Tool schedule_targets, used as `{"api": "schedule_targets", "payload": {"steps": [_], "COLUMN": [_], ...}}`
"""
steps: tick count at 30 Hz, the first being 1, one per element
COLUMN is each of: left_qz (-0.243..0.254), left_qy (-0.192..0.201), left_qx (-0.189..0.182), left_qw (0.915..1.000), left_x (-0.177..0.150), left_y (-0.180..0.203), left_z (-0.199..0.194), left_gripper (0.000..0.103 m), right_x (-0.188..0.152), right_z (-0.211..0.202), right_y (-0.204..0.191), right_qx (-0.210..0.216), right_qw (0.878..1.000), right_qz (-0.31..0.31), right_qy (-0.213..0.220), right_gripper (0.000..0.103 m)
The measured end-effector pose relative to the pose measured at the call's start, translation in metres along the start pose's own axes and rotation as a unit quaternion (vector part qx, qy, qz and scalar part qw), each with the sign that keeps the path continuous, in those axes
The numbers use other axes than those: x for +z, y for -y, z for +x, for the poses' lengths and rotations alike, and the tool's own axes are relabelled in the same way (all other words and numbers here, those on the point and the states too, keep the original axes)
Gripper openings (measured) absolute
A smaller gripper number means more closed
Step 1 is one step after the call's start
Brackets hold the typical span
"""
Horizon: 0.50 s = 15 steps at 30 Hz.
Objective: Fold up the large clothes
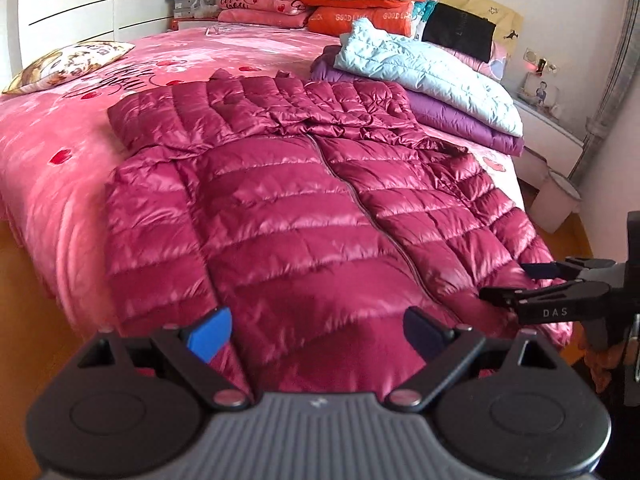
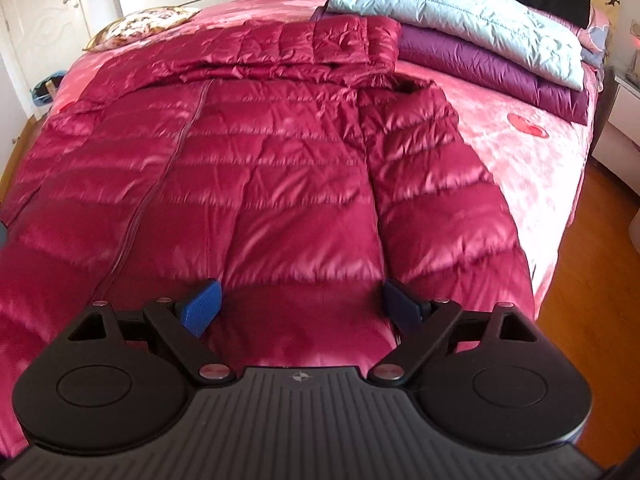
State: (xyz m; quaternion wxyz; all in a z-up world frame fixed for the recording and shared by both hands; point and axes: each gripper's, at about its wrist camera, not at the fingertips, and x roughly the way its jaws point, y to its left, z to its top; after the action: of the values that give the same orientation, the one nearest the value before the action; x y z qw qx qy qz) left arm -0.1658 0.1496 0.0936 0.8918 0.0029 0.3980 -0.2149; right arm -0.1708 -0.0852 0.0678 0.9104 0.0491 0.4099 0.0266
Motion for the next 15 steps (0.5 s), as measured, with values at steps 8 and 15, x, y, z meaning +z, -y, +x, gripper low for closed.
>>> {"api": "schedule_targets", "payload": {"steps": [8, 15], "left_qz": [-0.015, -0.082], "left_qy": [0.004, -0.009], "left_qx": [0.001, 0.025], "left_qw": [0.9999, 0.9962], "left_x": [-0.021, -0.026], "left_y": [-0.012, -0.041], "left_z": [-0.041, -0.031], "left_gripper": [0.093, 0.093], "right_x": [-0.016, -0.017], "right_z": [-0.025, -0.048], "right_y": [-0.007, 0.001], "right_qx": [0.009, 0.003], "right_qw": [1.0, 1.0], "right_qz": [-0.001, 0.005], "right_qy": [-0.019, 0.022], "right_gripper": [0.103, 0.103]}}
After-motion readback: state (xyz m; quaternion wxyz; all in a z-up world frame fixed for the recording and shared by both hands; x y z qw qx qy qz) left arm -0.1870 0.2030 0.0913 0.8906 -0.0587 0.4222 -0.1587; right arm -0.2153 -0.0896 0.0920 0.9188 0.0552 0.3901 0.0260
